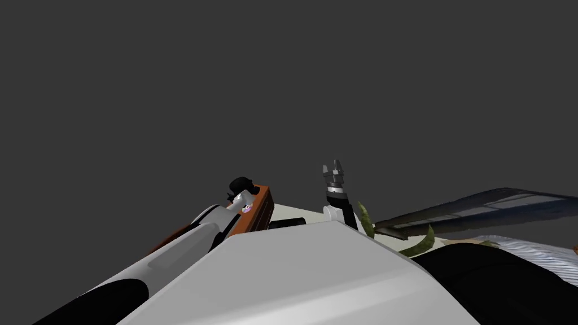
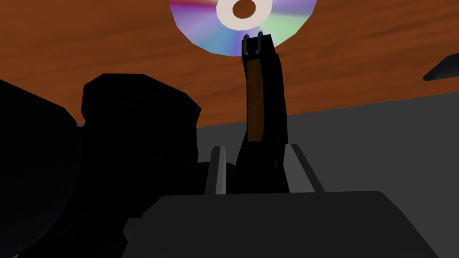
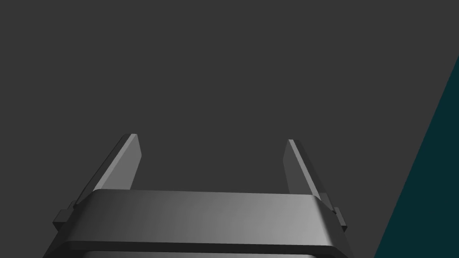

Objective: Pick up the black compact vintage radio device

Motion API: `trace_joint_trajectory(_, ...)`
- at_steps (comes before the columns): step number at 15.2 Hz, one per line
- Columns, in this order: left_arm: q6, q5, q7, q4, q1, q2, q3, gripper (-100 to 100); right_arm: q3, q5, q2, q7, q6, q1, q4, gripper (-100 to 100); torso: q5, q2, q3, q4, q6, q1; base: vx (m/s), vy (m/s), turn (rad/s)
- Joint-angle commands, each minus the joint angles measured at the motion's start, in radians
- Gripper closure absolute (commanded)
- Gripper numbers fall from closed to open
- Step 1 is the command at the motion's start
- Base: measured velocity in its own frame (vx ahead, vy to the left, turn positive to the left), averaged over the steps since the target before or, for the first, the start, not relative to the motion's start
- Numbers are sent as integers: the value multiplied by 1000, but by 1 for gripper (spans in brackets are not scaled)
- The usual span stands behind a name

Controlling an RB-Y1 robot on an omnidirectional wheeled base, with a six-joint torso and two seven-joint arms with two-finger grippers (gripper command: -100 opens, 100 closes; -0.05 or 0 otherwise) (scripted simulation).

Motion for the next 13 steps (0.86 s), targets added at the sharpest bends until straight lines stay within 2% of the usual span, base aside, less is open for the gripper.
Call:
trace_joint_trajectory(1, 8, 12, -31, -40, 10, 11, -2, 100, 0, 0, 0, 0, 0, 0, 0, 0, 0, 0, 0, 0, 0, 0, 33, -74, 66)
trace_joint_trajectory(5, 8, 12, -31, -40, 10, 11, -2, 100, 0, 0, 0, 0, 0, 0, 0, 0, 0, 2, 1, 1, 0, 3, 14, -36, 39)
trace_joint_trajectory(8, 3, 28, -73, -68, 13, 25, -9, 100, 0, 0, 0, 0, 0, 0, 0, 0, -1, 3, 2, 1, -1, 4, 13, -39, 129)
trace_joint_trajectory(12, -8, 61, -156, -123, 18, 52, -21, 100, 0, 0, 0, 0, 0, 0, 0, 0, -3, 2, 2, 1, -2, -5, 34, -145, 287)
trace_joint_trajectory(13, 15, 54, -134, -142, 32, 50, -16, 100, 0, 0, 0, 0, 0, 0, 0, 0, -3, 3, 2, 1, -2, -7, 11, -108, 123)
